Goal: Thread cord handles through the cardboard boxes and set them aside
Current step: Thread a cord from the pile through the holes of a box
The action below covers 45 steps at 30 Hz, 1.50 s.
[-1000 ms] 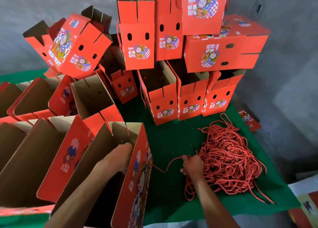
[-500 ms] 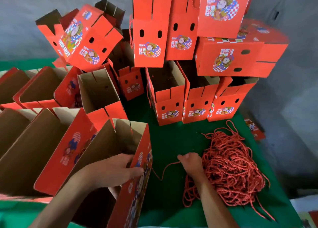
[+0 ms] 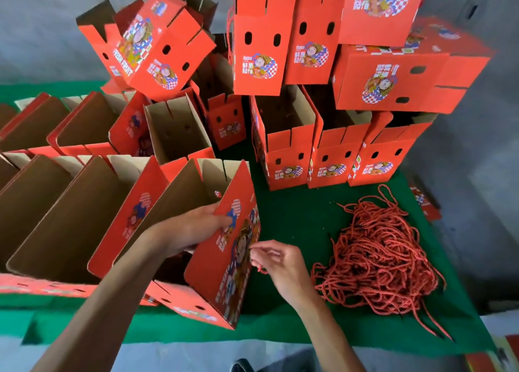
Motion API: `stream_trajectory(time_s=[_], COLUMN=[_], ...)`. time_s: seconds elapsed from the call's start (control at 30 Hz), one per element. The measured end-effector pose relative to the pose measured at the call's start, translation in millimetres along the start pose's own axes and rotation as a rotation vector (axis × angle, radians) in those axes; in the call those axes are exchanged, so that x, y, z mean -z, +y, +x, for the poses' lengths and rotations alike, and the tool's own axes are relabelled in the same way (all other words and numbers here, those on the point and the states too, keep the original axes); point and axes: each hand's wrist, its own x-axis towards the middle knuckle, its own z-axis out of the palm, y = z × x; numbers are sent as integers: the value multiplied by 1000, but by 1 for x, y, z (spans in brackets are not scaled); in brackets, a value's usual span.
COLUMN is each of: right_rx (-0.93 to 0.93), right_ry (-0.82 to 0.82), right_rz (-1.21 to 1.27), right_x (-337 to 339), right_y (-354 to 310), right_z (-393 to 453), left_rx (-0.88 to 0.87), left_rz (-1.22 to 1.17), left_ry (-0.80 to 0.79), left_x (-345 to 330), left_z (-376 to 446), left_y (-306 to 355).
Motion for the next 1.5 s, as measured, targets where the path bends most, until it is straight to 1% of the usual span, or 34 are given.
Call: stream_trajectory(time_s=[0.1,0.2,0.3,0.43,0.53,0.6,0.67,0.77,0.8,0.87,0.93,1.0,1.07,1.13,1.17,1.23,1.3,1.33,1.4,1.5], right_rx=[-35,-64,-85,-62,19,98,145,150,138,112,51,-36,-94,-120,-151,-253,-340,-361,-363,-349], right_ry=[-50,-70,-88,-89,-75,-24,13,21,26,13,-17,24,191,362,407,432,438,447,461,439], right_rz=[-128,-165,-188,-287,-425,-532,-549,-493,-452,-354,-305,-404,-662,-951,-1099,-1343,-1430,-1448,-1478,-1483], right_x=[-15,-22,-23,-24,-29,-32,-34,-34,-32,-25,-18,-9,12,43,59,85,99,103,108,110], right_y=[5,9,9,8,3,2,2,9,11,13,14,20,31,44,50,62,72,75,79,79], right_z=[-10,-16,-17,-14,-11,-8,-6,-8,-9,-9,-7,-2,6,17,23,31,34,34,34,35], left_rx=[110,164,158,118,76,90,49,-130,-171,-223,-235,-212,-187,-188,-179,-135,-96,-106,-209,-514], left_rz=[-35,-97,-143,-164,-203,-194,-64,407,493,538,549,564,552,563,574,565,568,620,724,695], left_ry=[-29,-45,-70,-126,-192,-163,-98,-54,-44,-32,-14,-43,-107,-103,-64,64,219,306,515,810], left_x=[-1,-1,0,0,-5,-11,-17,-19,-21,-25,-28,-28,-27,-26,-26,-25,-25,-25,-21,-3], left_z=[-2,-5,-6,-9,-5,0,3,6,7,11,14,15,13,12,12,13,11,8,0,-12], left_y=[-6,-11,-12,-12,-15,-14,-14,-15,-17,-19,-21,-21,-21,-23,-25,-29,-31,-31,-31,-35])
